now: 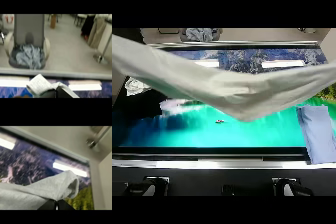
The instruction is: Fold the shirts.
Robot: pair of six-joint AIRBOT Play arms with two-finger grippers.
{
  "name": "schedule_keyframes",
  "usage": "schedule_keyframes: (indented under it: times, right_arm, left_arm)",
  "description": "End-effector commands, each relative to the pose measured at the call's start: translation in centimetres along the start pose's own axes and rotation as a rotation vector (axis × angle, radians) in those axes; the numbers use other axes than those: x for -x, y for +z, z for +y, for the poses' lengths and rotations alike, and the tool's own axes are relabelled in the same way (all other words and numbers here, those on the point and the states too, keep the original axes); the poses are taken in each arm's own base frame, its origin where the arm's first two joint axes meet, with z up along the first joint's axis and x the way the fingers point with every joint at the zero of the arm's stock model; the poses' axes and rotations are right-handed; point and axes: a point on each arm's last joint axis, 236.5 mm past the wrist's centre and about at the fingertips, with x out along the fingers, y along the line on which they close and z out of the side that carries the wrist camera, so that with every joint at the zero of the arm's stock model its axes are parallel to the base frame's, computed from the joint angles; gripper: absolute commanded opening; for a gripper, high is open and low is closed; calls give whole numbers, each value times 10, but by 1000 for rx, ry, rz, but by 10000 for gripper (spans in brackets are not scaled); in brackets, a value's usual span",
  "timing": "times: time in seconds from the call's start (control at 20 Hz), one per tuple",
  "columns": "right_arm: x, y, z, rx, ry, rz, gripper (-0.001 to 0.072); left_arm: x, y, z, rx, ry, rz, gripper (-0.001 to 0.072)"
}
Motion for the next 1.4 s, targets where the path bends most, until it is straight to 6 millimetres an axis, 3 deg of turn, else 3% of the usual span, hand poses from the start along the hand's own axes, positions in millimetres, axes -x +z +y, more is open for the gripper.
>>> schedule_keyframes:
  times: [0.0, 0.15, 0.25, 0.35, 0.5, 0.7, 0.85, 0.9, 1.0, 1.15, 1.3, 1.35]
  right_arm:
    - [79, 46, -33, 1, -173, -155, 47]
    - [90, 46, -32, 4, -174, -153, 47]
    - [81, 27, -23, 0, -131, -70, 47]
    - [61, -10, -7, -10, -41, 103, 48]
    - [18, -92, 39, -44, 203, 475, 48]
    - [-67, -193, 116, -149, 516, 754, 48]
    - [-148, -286, 151, -326, 474, 852, 48]
    - [-173, -304, 164, -398, 471, 845, 48]
    - [-212, -322, 185, -520, 483, 819, 48]
    - [-250, -329, 212, -733, 509, 782, 48]
    - [-263, -346, 228, -767, 510, 807, 48]
    - [-267, -347, 230, -765, 505, 803, 49]
  left_arm:
    - [77, 71, -12, 43, 7, -260, 26]
    - [89, 75, -12, 34, 17, -277, 26]
    - [83, 65, -3, 17, 55, -233, 27]
    - [68, 44, 11, 3, 102, -154, 26]
    - [25, -5, 31, -27, 139, -25, 27]
    - [-74, -99, 71, -13, 173, 122, 27]
    - [-156, -190, 99, 62, 184, 260, 29]
    - [-184, -225, 105, 122, 179, 316, 30]
    - [-226, -291, 116, 229, 182, 423, 31]
    - [-253, -377, 120, 363, 188, 598, 33]
    - [-245, -435, 105, 412, 173, 772, 36]
    - [-240, -444, 98, 402, 159, 816, 98]
